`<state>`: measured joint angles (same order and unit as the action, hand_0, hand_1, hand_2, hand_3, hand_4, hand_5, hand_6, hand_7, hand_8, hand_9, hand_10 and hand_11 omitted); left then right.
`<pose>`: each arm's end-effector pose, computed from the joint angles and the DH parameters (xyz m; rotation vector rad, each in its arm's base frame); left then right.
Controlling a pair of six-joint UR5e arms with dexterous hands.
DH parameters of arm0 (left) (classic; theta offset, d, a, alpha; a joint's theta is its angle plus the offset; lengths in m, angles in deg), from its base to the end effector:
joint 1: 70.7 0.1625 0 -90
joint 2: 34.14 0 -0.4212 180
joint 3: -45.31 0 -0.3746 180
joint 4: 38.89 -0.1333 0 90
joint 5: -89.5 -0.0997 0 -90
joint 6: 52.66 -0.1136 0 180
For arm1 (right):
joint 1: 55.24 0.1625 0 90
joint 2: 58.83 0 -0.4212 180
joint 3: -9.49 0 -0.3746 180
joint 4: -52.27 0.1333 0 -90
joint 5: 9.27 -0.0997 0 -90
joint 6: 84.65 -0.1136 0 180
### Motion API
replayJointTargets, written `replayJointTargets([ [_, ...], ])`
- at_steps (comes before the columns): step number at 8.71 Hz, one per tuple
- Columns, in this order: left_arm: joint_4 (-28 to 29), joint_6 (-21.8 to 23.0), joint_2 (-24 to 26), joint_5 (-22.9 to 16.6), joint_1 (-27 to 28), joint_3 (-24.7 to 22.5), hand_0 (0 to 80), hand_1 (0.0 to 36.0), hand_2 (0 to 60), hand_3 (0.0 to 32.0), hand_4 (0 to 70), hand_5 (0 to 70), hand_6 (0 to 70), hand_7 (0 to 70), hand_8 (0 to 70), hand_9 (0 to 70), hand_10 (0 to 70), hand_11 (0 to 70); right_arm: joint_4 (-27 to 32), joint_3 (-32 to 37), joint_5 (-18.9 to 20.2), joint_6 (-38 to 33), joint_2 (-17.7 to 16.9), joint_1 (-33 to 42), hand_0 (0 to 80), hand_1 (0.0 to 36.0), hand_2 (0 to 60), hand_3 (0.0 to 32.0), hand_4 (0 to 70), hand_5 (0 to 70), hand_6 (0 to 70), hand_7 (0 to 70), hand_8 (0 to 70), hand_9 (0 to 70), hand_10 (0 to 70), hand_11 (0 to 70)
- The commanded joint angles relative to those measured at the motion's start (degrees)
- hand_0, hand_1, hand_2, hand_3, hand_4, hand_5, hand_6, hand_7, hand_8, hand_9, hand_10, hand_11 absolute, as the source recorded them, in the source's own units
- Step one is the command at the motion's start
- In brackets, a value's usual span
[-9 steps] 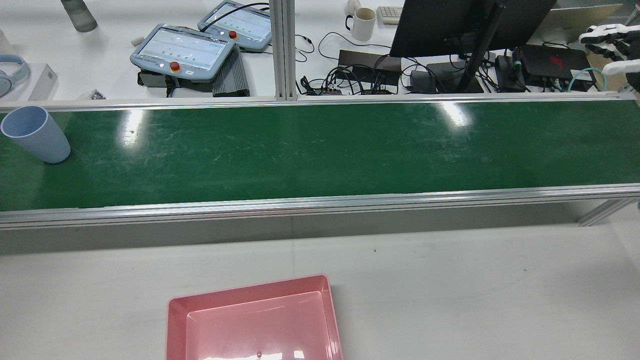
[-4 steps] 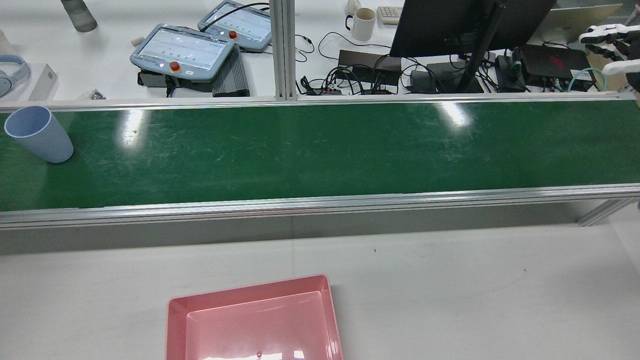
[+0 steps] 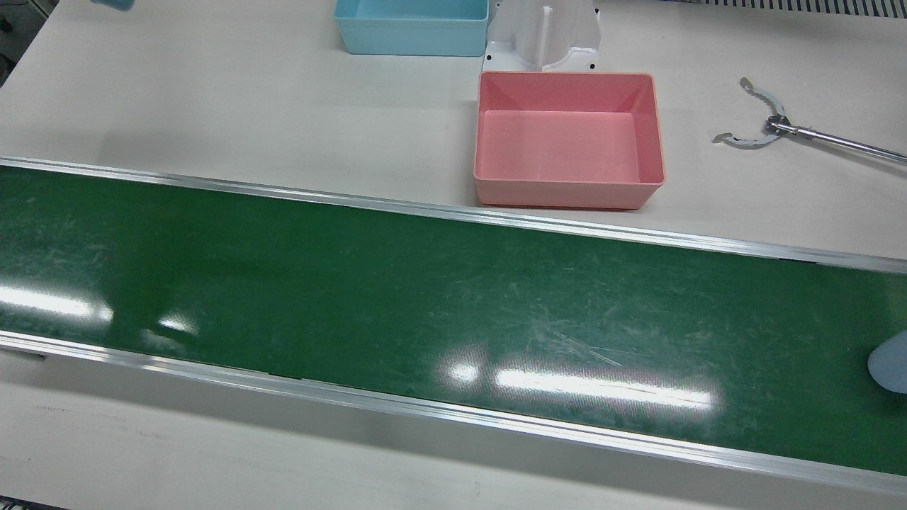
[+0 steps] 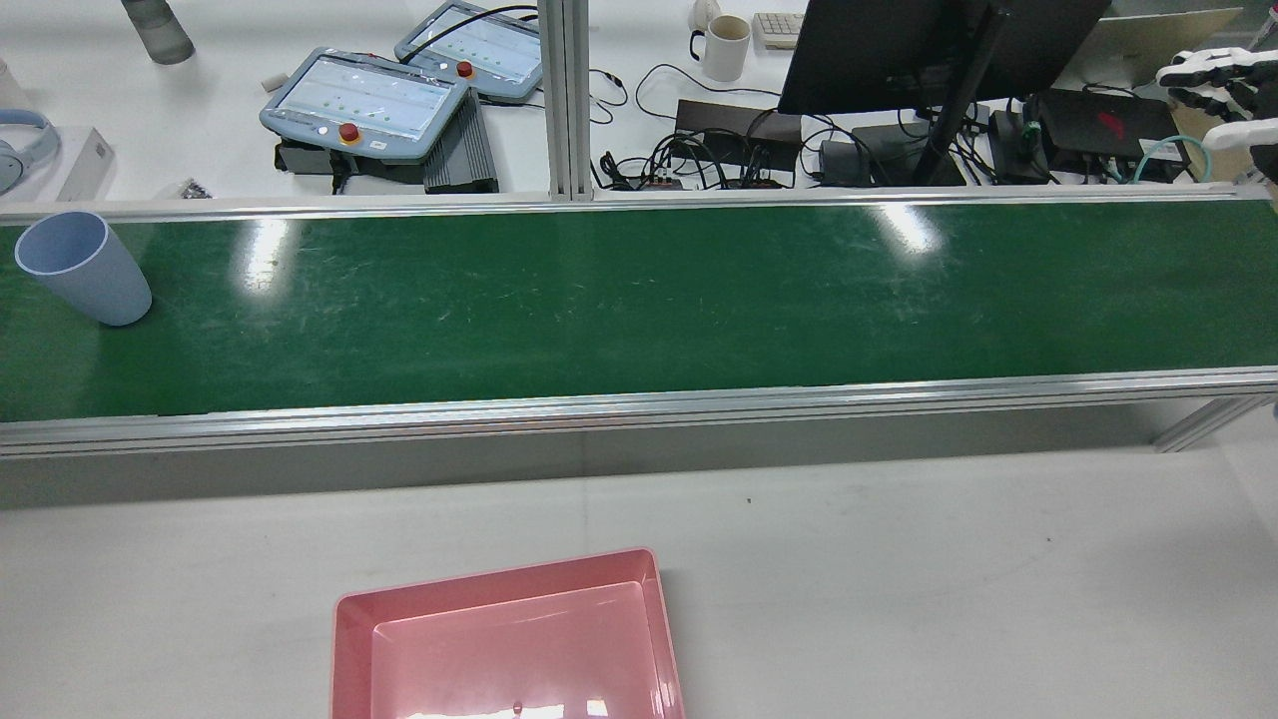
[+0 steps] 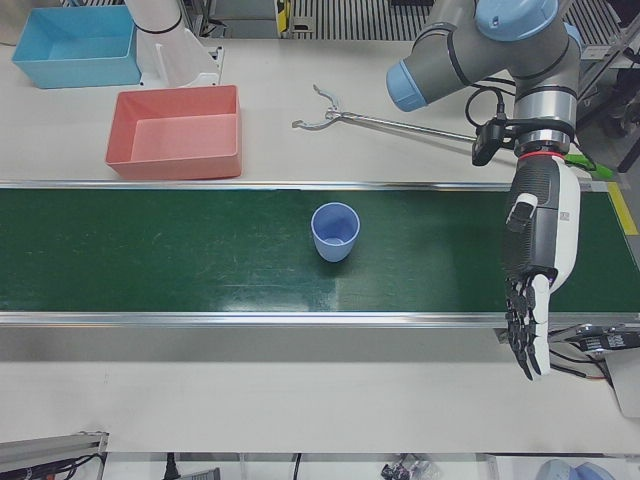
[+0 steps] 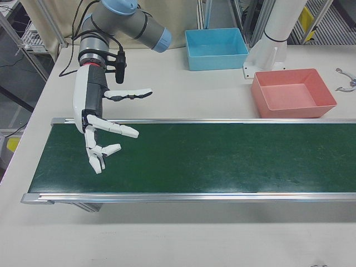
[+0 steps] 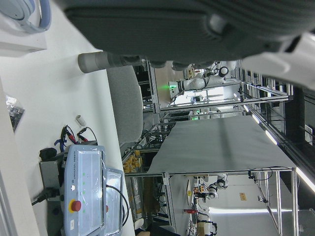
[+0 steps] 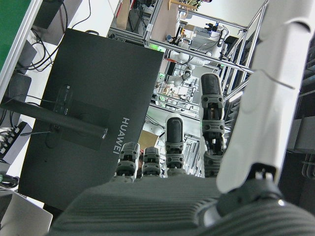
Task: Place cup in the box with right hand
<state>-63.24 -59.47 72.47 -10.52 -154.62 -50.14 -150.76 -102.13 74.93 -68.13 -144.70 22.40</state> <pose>-0.0520 -0.5842 0.5295 -0.1692 1.9943 -2.0418 0.0375 -0.5051 0.5141 0.1770 -2.0873 1.9587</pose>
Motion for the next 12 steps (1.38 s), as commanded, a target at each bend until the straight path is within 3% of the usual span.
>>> replayJointTargets([
  [1, 0.0, 0.0, 0.0, 0.0, 0.0, 0.0, 0.0, 0.0, 0.0, 0.0, 0.0, 0.0, 0.0, 0.0, 0.0, 0.0, 0.0, 0.0, 0.0, 0.0, 0.0, 0.0, 0.0, 0.1, 57.2, 12.3, 0.0, 0.0, 44.2, 5.5, 12.9, 55.2, 4.1, 14.9, 9.1, 14.7],
  [12, 0.0, 0.0, 0.0, 0.0, 0.1, 0.0, 0.0, 0.0, 0.0, 0.0, 0.0, 0.0, 0.0, 0.0, 0.0, 0.0, 0.0, 0.0, 0.0, -0.1, 0.0, 0.0, 0.0, 0.1, 57.1, 12.3, 0.0, 0.0, 43.9, 5.5, 12.8, 54.4, 4.1, 14.8, 9.1, 14.7],
])
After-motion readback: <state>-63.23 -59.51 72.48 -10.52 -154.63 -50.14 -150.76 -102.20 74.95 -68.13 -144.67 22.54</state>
